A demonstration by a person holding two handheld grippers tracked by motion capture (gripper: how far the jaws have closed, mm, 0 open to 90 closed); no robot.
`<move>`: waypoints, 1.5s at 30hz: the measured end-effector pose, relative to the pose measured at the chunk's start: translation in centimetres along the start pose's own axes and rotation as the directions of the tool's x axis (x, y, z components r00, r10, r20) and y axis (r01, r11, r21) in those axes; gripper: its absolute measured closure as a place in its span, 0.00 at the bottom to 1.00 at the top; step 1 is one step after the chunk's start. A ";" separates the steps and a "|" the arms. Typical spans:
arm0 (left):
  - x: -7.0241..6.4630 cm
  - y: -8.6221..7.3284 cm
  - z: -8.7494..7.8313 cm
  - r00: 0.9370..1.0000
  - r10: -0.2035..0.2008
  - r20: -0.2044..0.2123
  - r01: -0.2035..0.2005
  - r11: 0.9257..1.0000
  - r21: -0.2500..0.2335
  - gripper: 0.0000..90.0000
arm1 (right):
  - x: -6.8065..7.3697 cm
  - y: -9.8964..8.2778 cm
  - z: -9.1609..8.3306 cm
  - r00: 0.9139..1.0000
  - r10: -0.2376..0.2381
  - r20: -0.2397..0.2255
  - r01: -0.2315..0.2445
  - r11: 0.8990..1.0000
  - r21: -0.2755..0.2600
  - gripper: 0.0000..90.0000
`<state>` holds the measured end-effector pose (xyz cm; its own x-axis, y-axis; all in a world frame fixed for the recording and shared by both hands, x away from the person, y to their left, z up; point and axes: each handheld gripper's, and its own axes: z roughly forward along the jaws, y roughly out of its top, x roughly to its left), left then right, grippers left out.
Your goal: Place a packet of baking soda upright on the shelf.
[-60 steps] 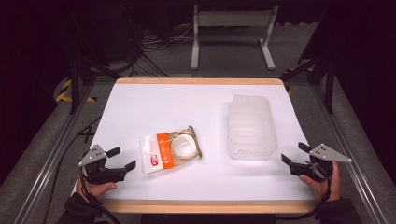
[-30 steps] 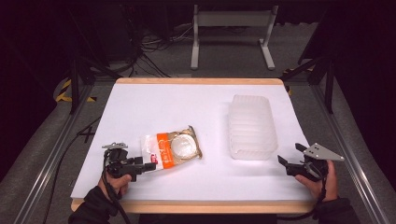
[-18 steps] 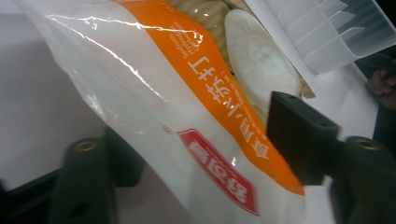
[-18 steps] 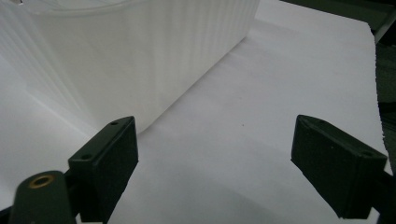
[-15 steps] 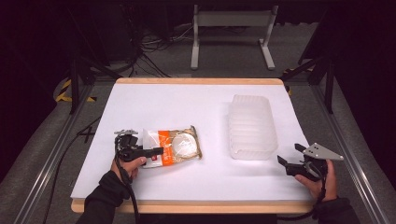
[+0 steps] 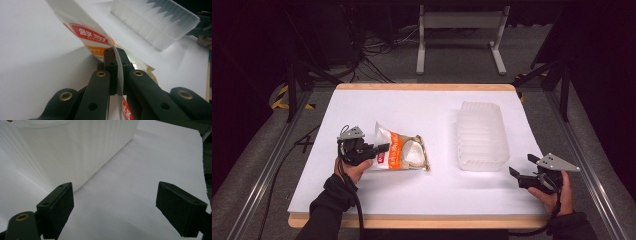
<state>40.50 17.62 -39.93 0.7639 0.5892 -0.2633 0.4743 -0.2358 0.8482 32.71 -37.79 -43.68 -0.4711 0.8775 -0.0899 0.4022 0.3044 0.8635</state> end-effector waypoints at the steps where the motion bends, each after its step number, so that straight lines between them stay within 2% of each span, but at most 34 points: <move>1: -0.7 0.9 -0.1 0.999 0.051 0.005 -0.051 0.999 -0.001 1.00 | 0.0 0.0 0.0 1.000 0.001 0.000 -0.001 1.000 0.000 0.17; 3: -1.6 2.1 -0.1 0.993 0.122 0.009 -0.122 0.993 0.003 1.00 | 0.0 0.0 0.0 1.000 0.004 0.001 -0.004 1.000 0.001 0.17; 4: -2.1 2.8 -0.2 0.987 0.161 0.004 -0.161 0.987 0.001 1.00 | 0.0 -0.1 0.0 1.000 0.004 0.003 -0.004 1.000 0.002 0.17; 10: -3.7 5.9 -0.7 0.968 0.251 0.001 -0.251 0.967 0.047 1.00 | 0.1 -0.1 0.1 1.000 -0.002 -0.003 0.002 1.000 0.006 0.17; 12: -4.4 6.9 -0.7 0.959 0.283 0.015 -0.283 0.957 0.056 1.00 | 0.1 -0.1 0.1 1.000 -0.002 -0.003 0.002 1.000 0.007 0.17; 14: -5.3 7.8 -0.5 0.946 0.324 0.009 -0.324 0.943 0.078 1.00 | 0.1 -0.1 0.1 1.000 -0.002 -0.003 0.002 1.000 0.008 0.17; 16: -6.2 8.6 -0.2 0.931 0.366 0.012 -0.365 0.925 0.107 1.00 | 0.1 -0.1 0.1 1.000 -0.001 -0.004 0.001 1.000 0.009 0.17; 20: -7.5 9.9 0.5 0.904 0.427 0.012 -0.423 0.891 0.163 1.00 | 0.1 -0.1 0.1 1.000 -0.002 -0.005 0.002 1.000 0.011 0.17; 25: -8.9 11.7 1.0 0.879 0.475 0.043 -0.474 0.861 0.183 1.00 | 0.1 -0.1 0.2 1.000 -0.002 -0.008 0.002 1.000 0.013 0.17; 29: -10.2 13.3 1.6 0.859 0.507 0.062 -0.510 0.841 0.183 1.00 | 0.0 -0.1 0.2 1.000 -0.001 -0.010 0.001 1.000 0.014 0.17; 30: -10.2 13.3 1.6 0.859 0.507 0.062 -0.510 0.841 0.183 1.00 | 0.0 -0.1 0.2 1.000 -0.001 -0.010 0.001 1.000 0.014 0.17; 31: -10.6 13.8 1.8 0.853 0.518 0.070 -0.521 0.833 0.185 1.00 | 0.0 -0.1 0.2 1.000 0.002 -0.010 -0.001 1.000 0.014 0.17; 32: -10.9 14.1 2.0 0.850 0.523 0.068 -0.526 0.830 0.186 1.00 | 0.0 -0.2 0.2 1.000 0.002 -0.010 -0.002 1.000 0.013 0.17; 35: -11.7 15.1 2.5 0.833 0.548 0.078 -0.552 0.813 0.187 1.00 | 0.0 -0.2 0.2 1.000 0.002 -0.012 -0.001 1.000 0.013 0.17; 38: -12.3 16.0 2.8 0.823 0.561 0.088 -0.567 0.805 0.175 1.00 | 0.1 -0.2 0.2 1.000 -0.001 -0.015 0.001 1.000 0.015 0.17; 39: -12.6 16.5 2.9 0.813 0.575 0.090 -0.581 0.796 0.168 1.00 | 0.1 -0.2 0.2 1.000 -0.003 -0.016 0.003 1.000 0.015 0.17; 42: -13.5 17.3 3.2 0.798 0.594 0.105 -0.603 0.783 0.153 1.00 | 0.1 -0.2 0.2 1.000 -0.006 -0.017 0.007 1.000 0.018 0.17; 43: -13.8 17.6 3.4 0.789 0.605 0.108 -0.614 0.775 0.146 1.00 | 0.1 -0.2 0.2 1.000 -0.007 -0.020 0.007 1.000 0.015 0.17; 45: -14.5 18.0 3.8 0.780 0.614 0.120 -0.626 0.767 0.140 1.00 | 0.1 -0.2 0.2 1.000 -0.006 -0.020 0.007 1.000 0.015 0.17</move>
<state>39.63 1.86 -22.55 0.9396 0.2216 0.2607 -0.0533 -0.6578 0.7513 32.77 -37.66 -43.96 -0.4896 0.8678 -0.0852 0.4108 0.3157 0.8553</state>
